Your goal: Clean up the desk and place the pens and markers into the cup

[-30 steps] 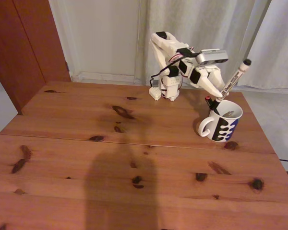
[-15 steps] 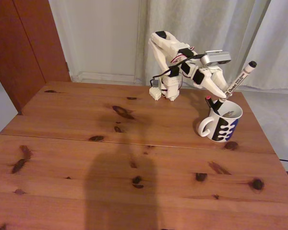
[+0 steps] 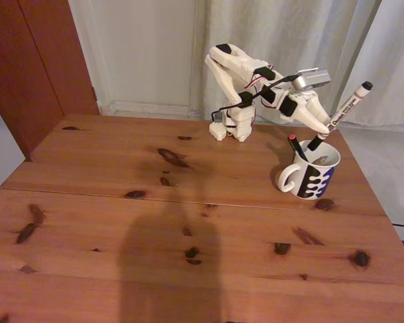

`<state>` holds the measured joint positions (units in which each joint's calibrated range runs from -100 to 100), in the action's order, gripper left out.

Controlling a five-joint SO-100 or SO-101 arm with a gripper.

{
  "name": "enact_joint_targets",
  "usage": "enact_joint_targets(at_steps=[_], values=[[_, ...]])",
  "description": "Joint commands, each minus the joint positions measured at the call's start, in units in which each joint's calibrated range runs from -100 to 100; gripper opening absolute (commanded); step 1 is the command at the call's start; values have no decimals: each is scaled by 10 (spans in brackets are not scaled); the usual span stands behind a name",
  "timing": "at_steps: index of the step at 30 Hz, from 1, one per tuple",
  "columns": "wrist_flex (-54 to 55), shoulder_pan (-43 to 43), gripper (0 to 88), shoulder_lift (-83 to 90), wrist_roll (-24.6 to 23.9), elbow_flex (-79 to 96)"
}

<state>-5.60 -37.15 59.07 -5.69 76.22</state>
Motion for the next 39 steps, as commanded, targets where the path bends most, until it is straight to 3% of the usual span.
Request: enact_joint_targets(at_steps=[1, 23, 29, 39], values=[[-1, -7, 6, 1, 18, 1], [5, 2, 12, 0, 19, 40], [0, 22, 107, 0, 22, 40], [5, 28, 113, 0, 20, 38]])
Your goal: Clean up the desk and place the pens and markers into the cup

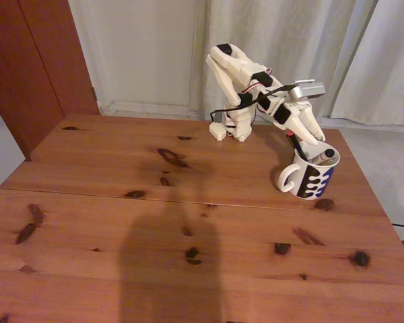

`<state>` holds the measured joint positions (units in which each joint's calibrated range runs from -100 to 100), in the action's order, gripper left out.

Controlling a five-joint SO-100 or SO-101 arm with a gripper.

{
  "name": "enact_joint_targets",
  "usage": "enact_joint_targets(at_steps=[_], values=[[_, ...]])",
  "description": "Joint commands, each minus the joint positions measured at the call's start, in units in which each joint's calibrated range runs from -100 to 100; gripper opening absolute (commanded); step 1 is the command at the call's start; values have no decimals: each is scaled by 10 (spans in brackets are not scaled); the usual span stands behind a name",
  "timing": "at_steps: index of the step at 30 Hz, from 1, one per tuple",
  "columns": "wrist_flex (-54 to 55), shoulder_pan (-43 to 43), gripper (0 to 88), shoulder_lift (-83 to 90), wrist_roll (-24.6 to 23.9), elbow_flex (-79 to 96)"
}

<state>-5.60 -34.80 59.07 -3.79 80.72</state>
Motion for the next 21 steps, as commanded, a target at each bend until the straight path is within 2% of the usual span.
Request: enact_joint_targets(at_steps=[1, 5, 8, 10, 14, 17, 21], values=[[6, 4, 113, 1, 0, -14], [5, 9, 110, 6, -19, -52], [0, 28, 60, 10, -28, -89], [-1, 50, 8, 21, -26, -107], [-5, 125, 8, 61, -28, -111], [-62, 184, 8, 90, -28, -104], [-214, 266, 8, 126, -28, -103]])
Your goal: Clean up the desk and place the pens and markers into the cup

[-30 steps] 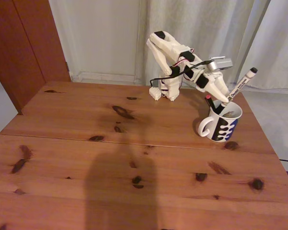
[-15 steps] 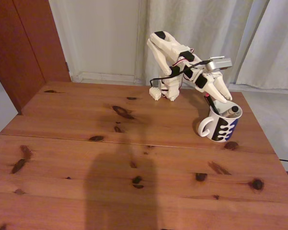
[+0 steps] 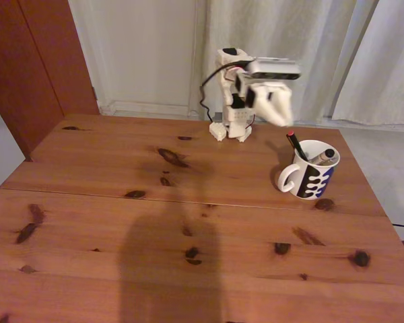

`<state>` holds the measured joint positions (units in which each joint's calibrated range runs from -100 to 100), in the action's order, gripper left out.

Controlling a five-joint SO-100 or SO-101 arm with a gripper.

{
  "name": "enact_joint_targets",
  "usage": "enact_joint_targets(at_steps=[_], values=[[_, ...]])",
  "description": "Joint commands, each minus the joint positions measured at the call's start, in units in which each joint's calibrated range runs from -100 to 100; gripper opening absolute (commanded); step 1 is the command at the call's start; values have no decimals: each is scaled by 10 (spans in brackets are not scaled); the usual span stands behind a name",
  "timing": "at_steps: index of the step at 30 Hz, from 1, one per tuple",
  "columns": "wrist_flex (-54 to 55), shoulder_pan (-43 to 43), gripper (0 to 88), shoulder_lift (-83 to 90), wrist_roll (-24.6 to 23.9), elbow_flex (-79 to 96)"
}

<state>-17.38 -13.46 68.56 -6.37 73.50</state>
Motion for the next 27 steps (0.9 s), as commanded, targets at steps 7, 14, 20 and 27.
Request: enact_joint_targets(at_steps=[7, 14, 20, 27], values=[[-357, 146, 8, 93, -2, -19], [-438, 144, 8, 174, -38, 70], [-439, 142, 8, 256, -55, 183], [-449, 119, 8, 277, -53, 263]])
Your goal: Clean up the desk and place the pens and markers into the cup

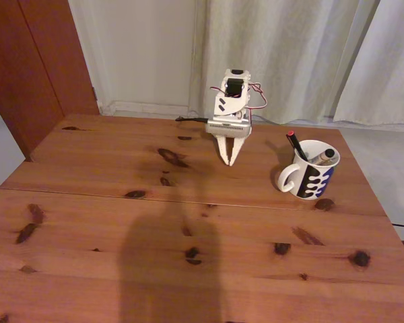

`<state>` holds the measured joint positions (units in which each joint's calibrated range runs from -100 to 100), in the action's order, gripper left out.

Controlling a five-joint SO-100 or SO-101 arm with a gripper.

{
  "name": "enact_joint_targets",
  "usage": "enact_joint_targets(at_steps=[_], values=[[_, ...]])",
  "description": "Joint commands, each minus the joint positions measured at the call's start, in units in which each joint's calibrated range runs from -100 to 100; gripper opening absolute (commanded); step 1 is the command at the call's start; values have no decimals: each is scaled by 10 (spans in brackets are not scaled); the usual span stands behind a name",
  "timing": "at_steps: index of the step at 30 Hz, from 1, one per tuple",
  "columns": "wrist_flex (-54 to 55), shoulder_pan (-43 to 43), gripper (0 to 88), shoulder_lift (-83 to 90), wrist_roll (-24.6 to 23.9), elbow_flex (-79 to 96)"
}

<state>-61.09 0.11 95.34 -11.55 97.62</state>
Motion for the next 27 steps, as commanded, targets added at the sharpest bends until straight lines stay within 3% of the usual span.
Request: enact_joint_targets(at_steps=[1, 5, 9, 27], values=[[-26, -22, 8, 12, -1, 20], [-76, -30, 8, 13, 1, 20], [-146, -36, 8, 13, 37, 20], [-146, -36, 13, 7, 48, 20]])
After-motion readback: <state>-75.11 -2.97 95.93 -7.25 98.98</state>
